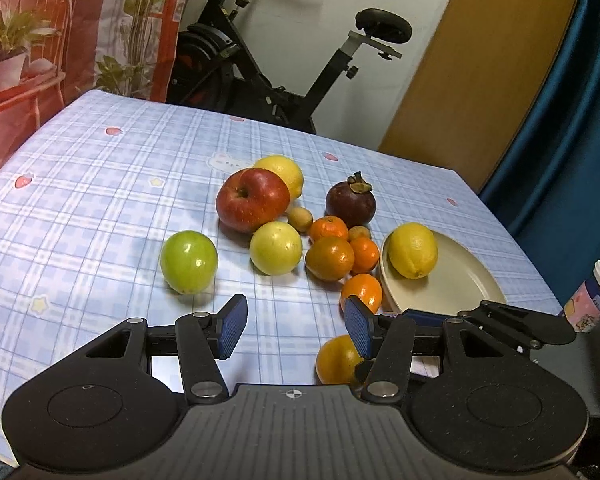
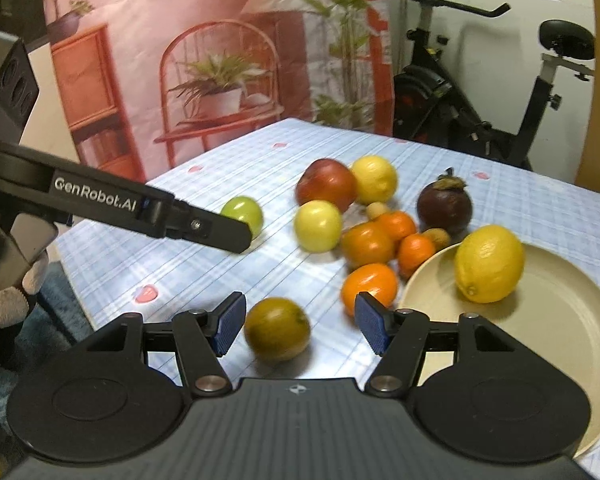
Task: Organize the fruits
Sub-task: 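Grasp the dull brownish orange with the right tool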
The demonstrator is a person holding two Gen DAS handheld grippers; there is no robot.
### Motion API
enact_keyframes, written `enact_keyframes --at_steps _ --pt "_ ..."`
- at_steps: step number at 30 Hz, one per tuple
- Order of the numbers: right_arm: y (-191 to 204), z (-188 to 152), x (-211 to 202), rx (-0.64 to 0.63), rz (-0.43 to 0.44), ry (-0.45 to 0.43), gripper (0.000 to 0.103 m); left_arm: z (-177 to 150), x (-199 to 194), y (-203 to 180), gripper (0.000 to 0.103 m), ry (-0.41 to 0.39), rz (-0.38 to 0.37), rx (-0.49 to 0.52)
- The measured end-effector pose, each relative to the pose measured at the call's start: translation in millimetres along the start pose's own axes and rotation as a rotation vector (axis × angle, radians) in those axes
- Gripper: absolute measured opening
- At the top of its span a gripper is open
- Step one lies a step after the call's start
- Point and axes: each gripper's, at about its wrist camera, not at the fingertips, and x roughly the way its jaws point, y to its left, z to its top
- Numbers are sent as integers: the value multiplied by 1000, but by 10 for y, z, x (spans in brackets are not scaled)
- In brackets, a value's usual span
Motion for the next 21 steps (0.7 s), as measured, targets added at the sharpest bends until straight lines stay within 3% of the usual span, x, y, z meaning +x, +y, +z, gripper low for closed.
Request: enact_keyframes --at_steps 7,21 --pt "-2 -71 134 -8 33 43 57 -54 115 56 56 20 -2 -17" --pt "-30 -146 246 6 84 59 53 -108 285 49 56 57 -10 -16"
